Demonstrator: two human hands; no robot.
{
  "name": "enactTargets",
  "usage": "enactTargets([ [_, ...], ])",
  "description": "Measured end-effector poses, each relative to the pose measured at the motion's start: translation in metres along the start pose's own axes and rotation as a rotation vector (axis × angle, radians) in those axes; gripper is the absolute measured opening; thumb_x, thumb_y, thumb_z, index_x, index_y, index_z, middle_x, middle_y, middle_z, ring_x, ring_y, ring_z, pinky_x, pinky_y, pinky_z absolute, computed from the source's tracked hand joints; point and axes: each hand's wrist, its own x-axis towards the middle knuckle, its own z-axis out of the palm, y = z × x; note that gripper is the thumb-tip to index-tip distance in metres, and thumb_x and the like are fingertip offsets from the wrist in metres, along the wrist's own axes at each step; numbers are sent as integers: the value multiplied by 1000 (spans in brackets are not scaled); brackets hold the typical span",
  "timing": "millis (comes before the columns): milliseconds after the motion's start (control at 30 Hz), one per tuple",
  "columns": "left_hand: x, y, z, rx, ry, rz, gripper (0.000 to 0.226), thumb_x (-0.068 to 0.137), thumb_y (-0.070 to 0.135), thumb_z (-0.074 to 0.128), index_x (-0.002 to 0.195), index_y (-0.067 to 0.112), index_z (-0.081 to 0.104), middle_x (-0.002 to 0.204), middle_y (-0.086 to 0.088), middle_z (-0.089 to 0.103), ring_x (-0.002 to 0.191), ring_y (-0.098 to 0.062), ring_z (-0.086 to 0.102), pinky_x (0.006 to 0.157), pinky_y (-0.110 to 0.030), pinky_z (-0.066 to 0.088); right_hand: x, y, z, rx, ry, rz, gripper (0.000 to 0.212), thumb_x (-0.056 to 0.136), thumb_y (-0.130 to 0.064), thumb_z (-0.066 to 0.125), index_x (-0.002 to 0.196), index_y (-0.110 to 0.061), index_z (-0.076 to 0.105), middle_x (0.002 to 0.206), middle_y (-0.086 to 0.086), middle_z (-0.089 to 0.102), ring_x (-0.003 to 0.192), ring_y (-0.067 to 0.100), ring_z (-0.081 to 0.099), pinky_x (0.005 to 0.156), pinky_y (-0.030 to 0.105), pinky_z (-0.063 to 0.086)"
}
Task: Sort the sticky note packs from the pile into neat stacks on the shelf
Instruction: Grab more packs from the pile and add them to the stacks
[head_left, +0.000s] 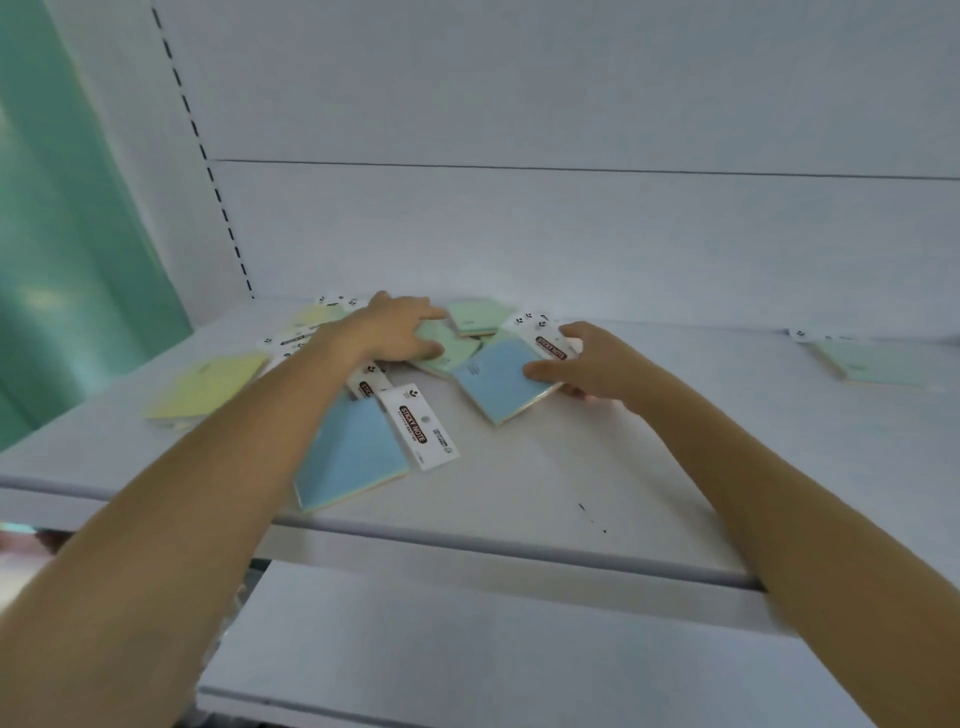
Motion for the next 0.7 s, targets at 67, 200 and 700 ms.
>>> enactTargets([
  [67, 3, 0, 0, -29, -59, 5, 52, 89, 33, 50, 138, 39, 34, 146, -11, 34, 136, -29, 19, 109, -39, 25, 0, 2, -7, 38, 34, 36, 71, 73, -30, 74, 131, -8, 40, 85, 2, 61, 54, 13, 57, 49, 21, 47],
  [200, 9, -2, 0, -45, -84, 62, 52, 87, 29, 51, 136, 37, 38, 145, -6, 37, 136, -26, 24, 108, -39, 26, -1, 11, -16, -15, 234, 54, 74, 80, -38, 66, 137, -10, 28, 92, 4, 56, 43, 7, 56, 40, 12, 42],
  [700, -17, -9, 8, 278, 241, -216, 82, 65, 78, 51, 121, 17, 48, 116, -11, 60, 111, -29, 52, 80, -35, 37, -2, 6, -9, -89, 234, 18, 87, 73, -37, 73, 143, -16, 24, 140, 13, 28, 89, 28, 61, 73, 26, 48],
])
